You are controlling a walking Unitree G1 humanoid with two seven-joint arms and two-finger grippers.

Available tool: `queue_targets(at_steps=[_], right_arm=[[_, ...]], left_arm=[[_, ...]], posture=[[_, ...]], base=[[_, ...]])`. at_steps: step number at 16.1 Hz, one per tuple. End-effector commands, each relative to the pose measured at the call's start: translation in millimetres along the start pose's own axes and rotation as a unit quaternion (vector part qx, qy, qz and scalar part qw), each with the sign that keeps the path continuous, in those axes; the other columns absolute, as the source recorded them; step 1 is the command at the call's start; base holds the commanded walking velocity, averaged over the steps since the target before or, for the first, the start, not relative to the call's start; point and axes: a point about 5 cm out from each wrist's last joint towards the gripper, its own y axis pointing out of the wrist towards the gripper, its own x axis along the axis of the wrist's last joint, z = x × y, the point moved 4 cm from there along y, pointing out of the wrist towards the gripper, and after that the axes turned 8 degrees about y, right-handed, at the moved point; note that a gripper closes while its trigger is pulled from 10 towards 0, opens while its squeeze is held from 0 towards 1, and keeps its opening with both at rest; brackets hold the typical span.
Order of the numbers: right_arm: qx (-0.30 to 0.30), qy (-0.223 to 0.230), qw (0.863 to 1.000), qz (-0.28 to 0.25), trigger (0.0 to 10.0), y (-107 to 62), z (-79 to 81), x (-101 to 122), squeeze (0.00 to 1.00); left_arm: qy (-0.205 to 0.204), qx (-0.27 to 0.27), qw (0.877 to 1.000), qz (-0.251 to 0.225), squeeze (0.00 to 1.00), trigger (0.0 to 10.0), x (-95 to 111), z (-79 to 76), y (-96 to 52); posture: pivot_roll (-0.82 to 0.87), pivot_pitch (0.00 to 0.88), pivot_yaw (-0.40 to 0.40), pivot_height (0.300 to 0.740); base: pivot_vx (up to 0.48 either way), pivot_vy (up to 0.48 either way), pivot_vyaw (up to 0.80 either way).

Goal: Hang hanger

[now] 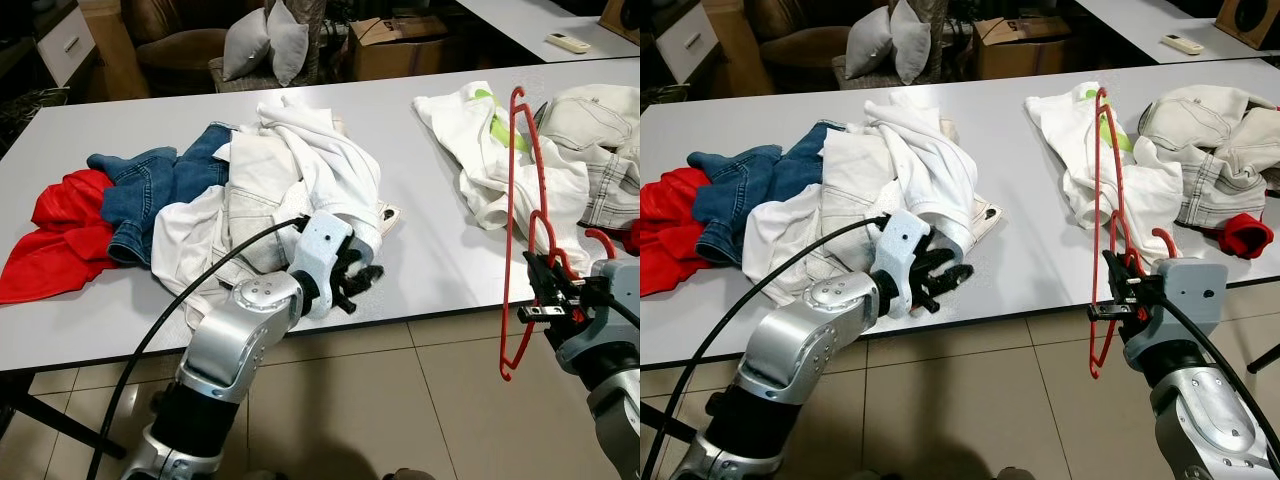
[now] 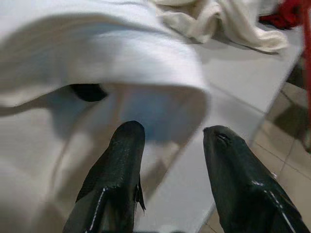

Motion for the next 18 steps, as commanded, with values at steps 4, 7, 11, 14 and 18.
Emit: queue_targets(at_steps=[4,7,11,14,18], right_arm=[[0.001,-0.002,1.000,0.000,10.0,-1.6,1.4,1.7,0.00],[0.005,-0.004,1.000,0.001,10.0,0.0,2.2,2.0,0.00],[0.008,-0.005,1.000,0.002,10.0,1.3,2.7,1.7,0.00],[0.009,-0.004,1.000,0.003,10.0,1.2,2.3,0.7,0.00],[0.008,-0.005,1.000,0.003,10.0,0.8,2.0,1.1,0.00]], left_arm=[[-0.009,0.047,0.999,-0.006,0.00,0.0,4.2,14.1,2.7],[-0.007,0.051,0.999,-0.011,0.00,0.0,5.3,16.6,1.2],[-0.005,0.054,0.998,-0.015,0.00,0.0,5.6,18.0,-0.3],[-0.011,0.048,0.998,-0.036,0.00,0.0,10.8,16.5,0.1],[-0.013,0.049,0.998,-0.045,0.00,0.0,13.4,17.7,-1.3]], posture=[[-0.22,0.028,0.071,0.740],[-0.21,0.025,0.061,0.740],[-0.20,0.027,0.057,0.740],[-0.21,0.030,0.059,0.740],[-0.20,0.033,0.061,0.740]], base=[[0.000,0.000,0.00],[0.000,0.000,0.00],[0.000,0.000,0.00],[0.000,0.000,0.00],[0.000,0.000,0.00]])
